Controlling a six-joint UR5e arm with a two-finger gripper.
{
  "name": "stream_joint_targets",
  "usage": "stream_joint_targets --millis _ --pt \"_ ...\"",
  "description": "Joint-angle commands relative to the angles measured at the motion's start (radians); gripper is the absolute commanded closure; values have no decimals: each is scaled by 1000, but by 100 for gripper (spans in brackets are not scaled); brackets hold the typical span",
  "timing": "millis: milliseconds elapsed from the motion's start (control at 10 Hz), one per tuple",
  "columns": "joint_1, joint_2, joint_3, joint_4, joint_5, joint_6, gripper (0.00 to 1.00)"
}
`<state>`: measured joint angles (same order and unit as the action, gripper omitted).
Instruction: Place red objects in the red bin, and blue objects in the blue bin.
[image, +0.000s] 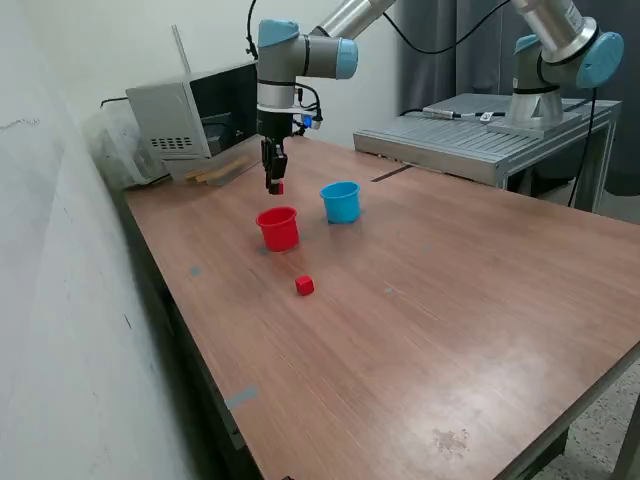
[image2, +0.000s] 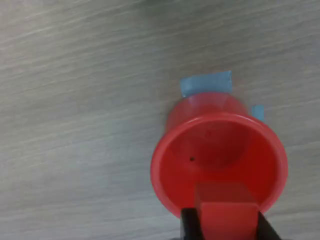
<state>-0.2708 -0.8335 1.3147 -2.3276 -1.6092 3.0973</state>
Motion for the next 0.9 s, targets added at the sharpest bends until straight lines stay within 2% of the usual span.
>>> stream_joint_targets --millis 0,400,600,800 --pt "-1 -1 3 -3 2 0 0" --pt "5 -10 9 2 0 -12 0" --pt "22 -92 67 10 5 -58 0" --pt "144 -179 89 30 8 -101 0"
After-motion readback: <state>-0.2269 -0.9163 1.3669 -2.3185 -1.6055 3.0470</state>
